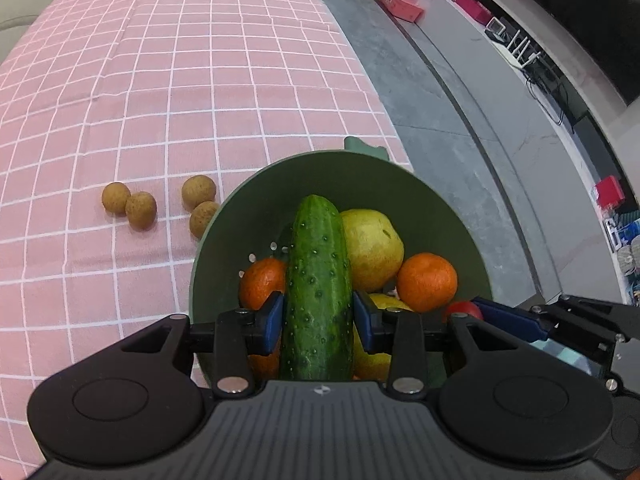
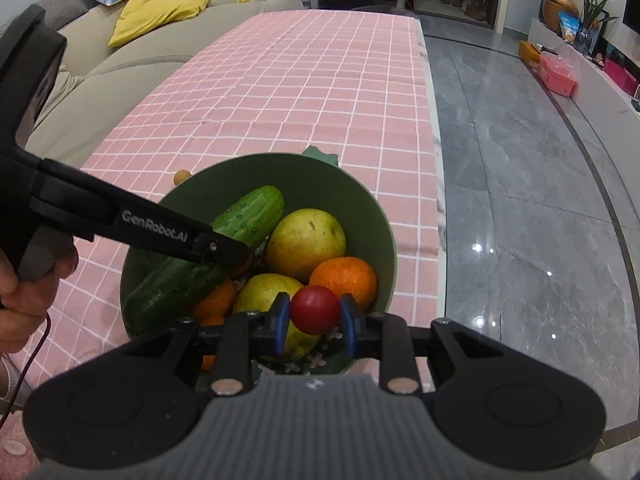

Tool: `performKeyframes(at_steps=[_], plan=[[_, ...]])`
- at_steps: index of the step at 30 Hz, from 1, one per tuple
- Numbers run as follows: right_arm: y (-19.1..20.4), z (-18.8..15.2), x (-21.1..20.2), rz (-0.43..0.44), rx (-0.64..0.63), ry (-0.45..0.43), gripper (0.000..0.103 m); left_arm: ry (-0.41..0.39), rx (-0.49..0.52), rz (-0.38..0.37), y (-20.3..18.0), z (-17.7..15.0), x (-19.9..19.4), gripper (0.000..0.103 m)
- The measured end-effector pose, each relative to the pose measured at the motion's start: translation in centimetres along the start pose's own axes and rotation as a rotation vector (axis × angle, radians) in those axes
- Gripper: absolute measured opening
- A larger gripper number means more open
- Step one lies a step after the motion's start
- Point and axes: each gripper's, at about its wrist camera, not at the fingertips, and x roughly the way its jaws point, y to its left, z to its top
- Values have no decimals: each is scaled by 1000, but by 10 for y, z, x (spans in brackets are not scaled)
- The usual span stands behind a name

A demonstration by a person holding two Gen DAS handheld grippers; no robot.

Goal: Organize fruits
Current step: 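Open the left gripper over the colander while the right gripper releases the red fruit inside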

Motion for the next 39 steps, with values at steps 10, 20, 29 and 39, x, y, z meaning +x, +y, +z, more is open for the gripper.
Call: performKeyframes(at_steps=[10,20,29,39], plan=[[3,4,-2,88,11,99,23,-24,101,23,-13,-4,-18,60],[3,7,18,183,112,270,23,-74,111,34,-6,-8,-49,62],[14,7,37,190,99,326,24,-100,58,105,25,-18,-71,63],[23,9,41,143,42,346,25,-98,20,143,46,-34,-84,63]])
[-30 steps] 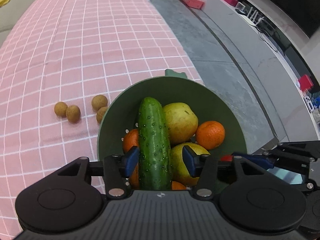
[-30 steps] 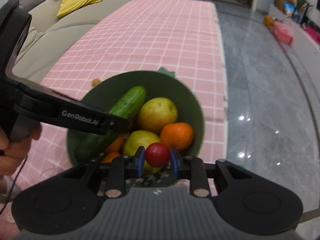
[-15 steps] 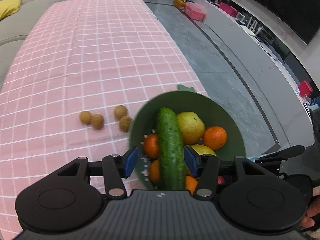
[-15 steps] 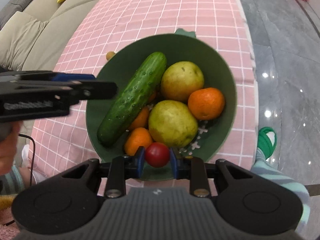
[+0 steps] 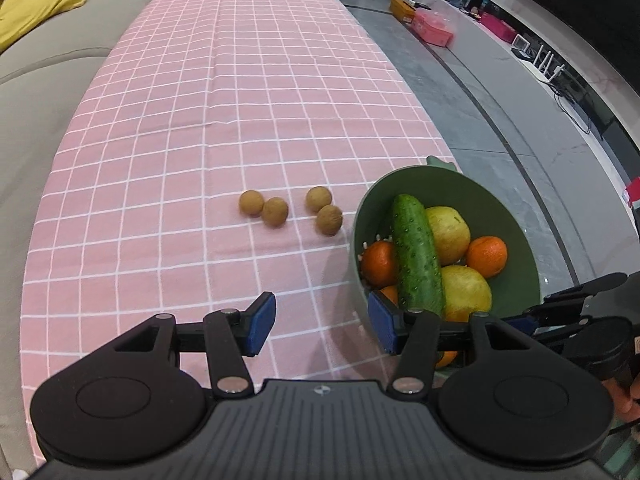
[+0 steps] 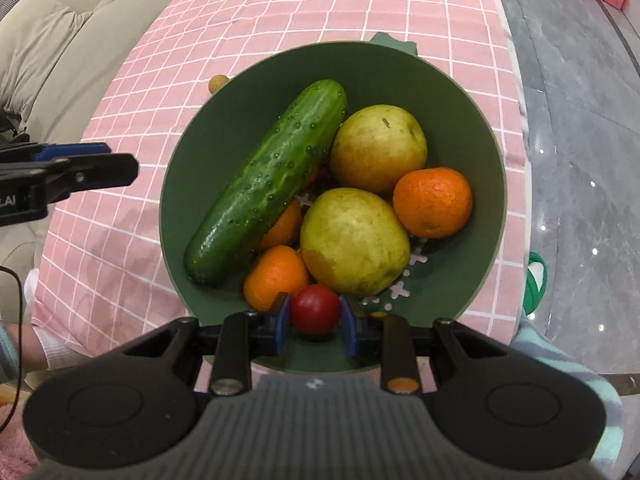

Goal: Organize fruits
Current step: 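Open the left gripper over the colander while the right gripper releases the red fruit inside, then move both tools toward the small brown round fruits on the tablecloth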

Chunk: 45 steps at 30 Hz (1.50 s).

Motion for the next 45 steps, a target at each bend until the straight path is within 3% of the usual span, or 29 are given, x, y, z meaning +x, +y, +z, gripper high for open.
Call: performKeyframes(at_steps=[4,8,11,14,22,30,45], plan=[[3,-2,-7,-12,-4,-18,35,-6,2,3,3,-3,-5,63],[4,-4,-19,-17,11,-62,36,-33,4,-1,5,-5,-14,63],[8,-5,-35,-19,26,-132,38,-59,6,1,5,-6,-22,63],[17,-7,-53,-33,25,-224,50,-78,2,5,8,-9,-27,63],[61,-5,-75,-69,-45,-408,55,-161,-13,60,21,-15,-42,63],[94,15,-65,-89,-88,-445,57,-201,-7,125,45,-11,-38,63],[127,67,-26,-132,-313,-427,57,-243,-19,-12,94,-13,-11,63]])
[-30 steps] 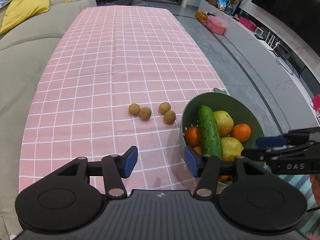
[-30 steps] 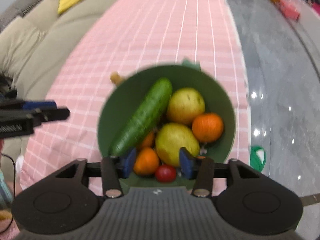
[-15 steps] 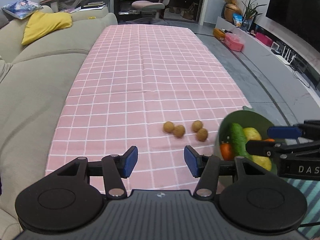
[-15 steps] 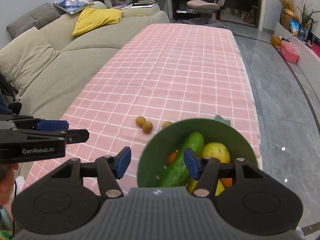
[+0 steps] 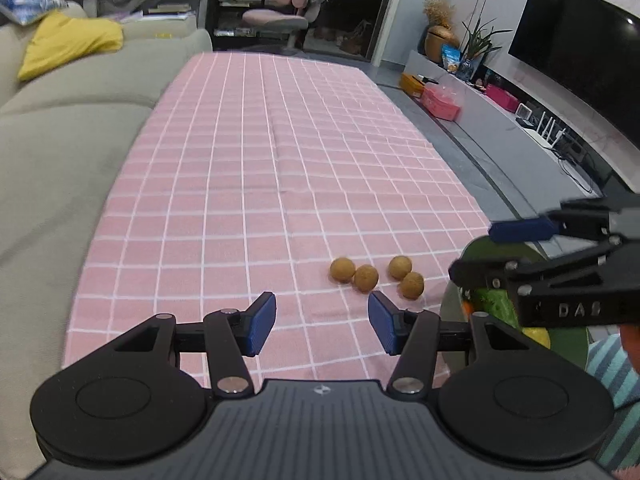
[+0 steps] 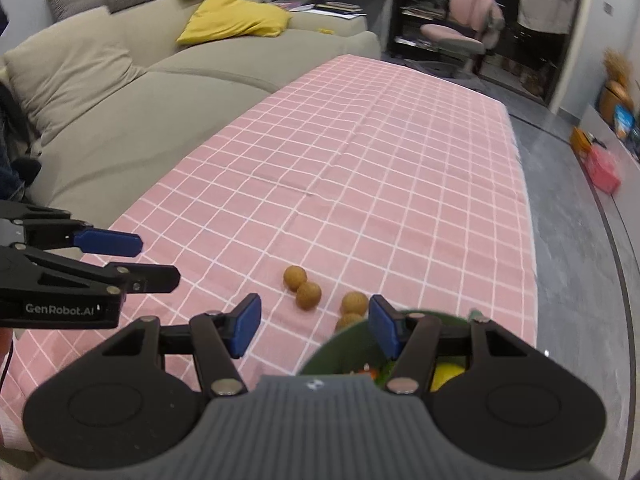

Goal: Organize fruits
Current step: 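Move both tools toward the small brown round fruits on the tablecloth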

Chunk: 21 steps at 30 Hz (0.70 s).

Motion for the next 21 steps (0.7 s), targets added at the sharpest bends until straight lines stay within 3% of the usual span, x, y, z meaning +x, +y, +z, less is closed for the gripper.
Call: performKeyframes(at_steps=[8,12,16,21], plan=[[4,14,37,40,-163,80,57,46,17,7,9,1,27,63],[3,22,55,61,-230,131,47,39,18,-35,9,9,40,63],[-1,29,79,66,-283,241,37,56,76,-54,-3,18,55,58],[-13,37,105,118,-274,382,37,98,70,-117,-9,19,76,51]])
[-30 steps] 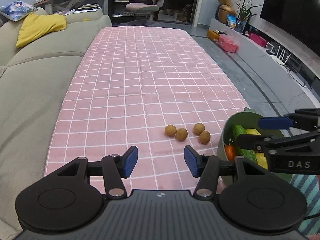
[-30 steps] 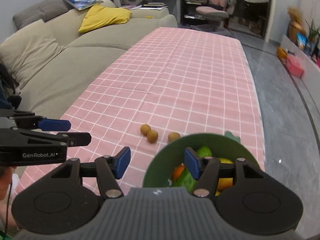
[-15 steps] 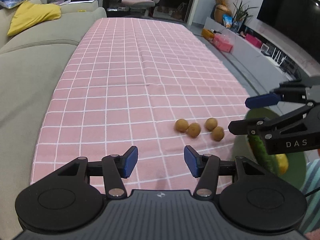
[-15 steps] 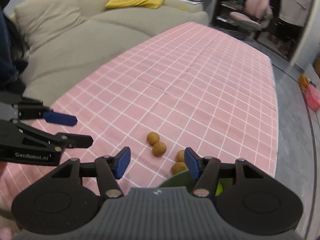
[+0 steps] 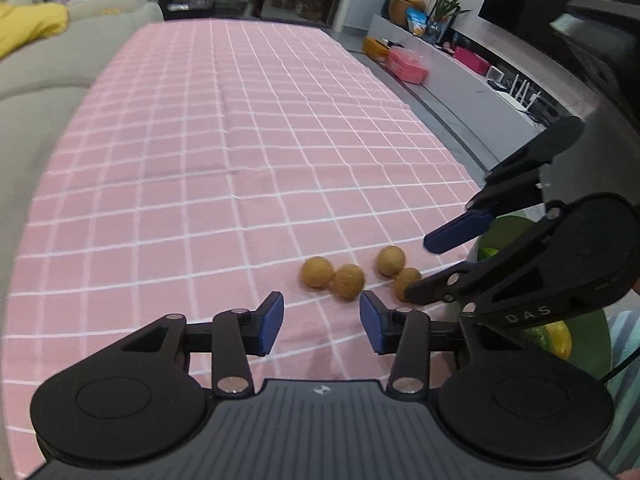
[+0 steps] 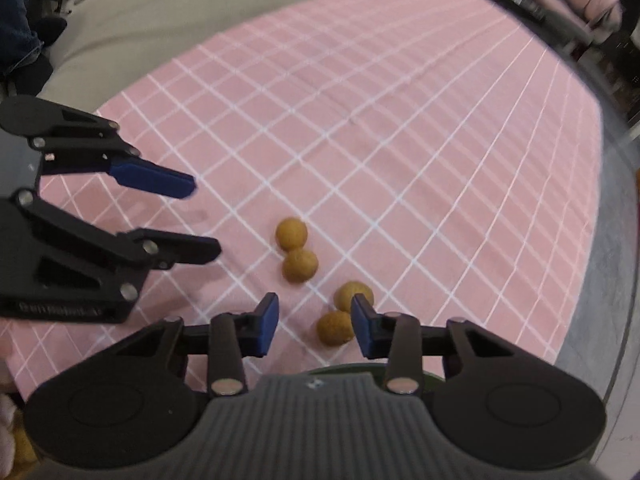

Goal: Organize fruits
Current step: 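Move both tools toward the small brown round fruits on the tablecloth, then grasp a brown round fruit with the left gripper while the right gripper grasps another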

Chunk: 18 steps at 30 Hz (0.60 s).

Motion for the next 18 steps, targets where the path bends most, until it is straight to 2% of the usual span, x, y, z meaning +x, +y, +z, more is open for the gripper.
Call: performKeyframes(at_steps=[4,7,11,13,18], plan=[[-12,9,16,33,3,103,36,14,-48,-46,4,2,10,49],[-21,14,26,55,26,148,36,15,-81,-77,9,4,14,48],[-31,19,40,78,68,190,35,19,-120,-106,12,6,15,44],[-38,20,47,81,84,212,30,18,-134,-124,12,7,15,44],[-45,19,57,98,104,227,28,36,-181,-134,14,8,21,43]])
